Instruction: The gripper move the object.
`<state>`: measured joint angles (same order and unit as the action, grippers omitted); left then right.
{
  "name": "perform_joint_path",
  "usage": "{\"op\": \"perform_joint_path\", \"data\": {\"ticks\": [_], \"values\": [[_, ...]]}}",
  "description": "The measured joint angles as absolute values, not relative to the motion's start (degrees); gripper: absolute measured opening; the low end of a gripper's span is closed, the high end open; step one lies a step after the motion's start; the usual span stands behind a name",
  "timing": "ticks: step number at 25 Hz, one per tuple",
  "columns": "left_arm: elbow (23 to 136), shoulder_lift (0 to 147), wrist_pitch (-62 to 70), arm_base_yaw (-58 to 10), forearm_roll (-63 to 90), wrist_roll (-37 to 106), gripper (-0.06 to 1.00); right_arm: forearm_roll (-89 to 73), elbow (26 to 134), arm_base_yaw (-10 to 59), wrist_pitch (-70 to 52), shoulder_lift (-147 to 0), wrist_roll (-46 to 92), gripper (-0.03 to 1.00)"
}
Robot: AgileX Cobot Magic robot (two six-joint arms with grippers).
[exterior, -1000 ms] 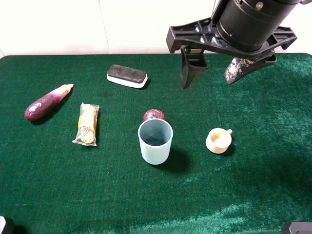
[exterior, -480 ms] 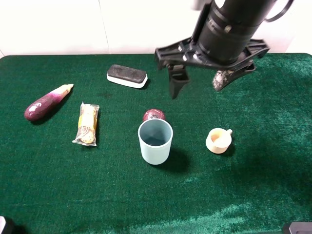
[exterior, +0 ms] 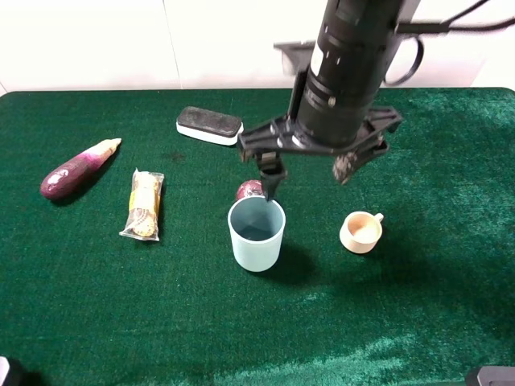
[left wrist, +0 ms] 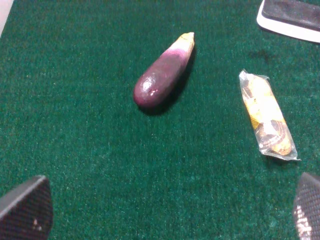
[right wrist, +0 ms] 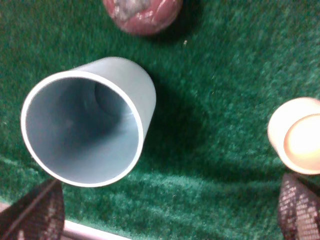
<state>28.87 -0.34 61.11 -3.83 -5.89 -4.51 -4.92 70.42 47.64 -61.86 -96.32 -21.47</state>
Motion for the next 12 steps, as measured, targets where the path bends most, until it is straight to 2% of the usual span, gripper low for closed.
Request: {"op": "perform_joint_path", "data": {"ticks": [12], "values": [[28.87,-0.34,61.11,-3.83,-5.89,-4.51,0.98,-8.79,62.59,47.64,-53.44,-97.07,-21.04,0.65]]}}
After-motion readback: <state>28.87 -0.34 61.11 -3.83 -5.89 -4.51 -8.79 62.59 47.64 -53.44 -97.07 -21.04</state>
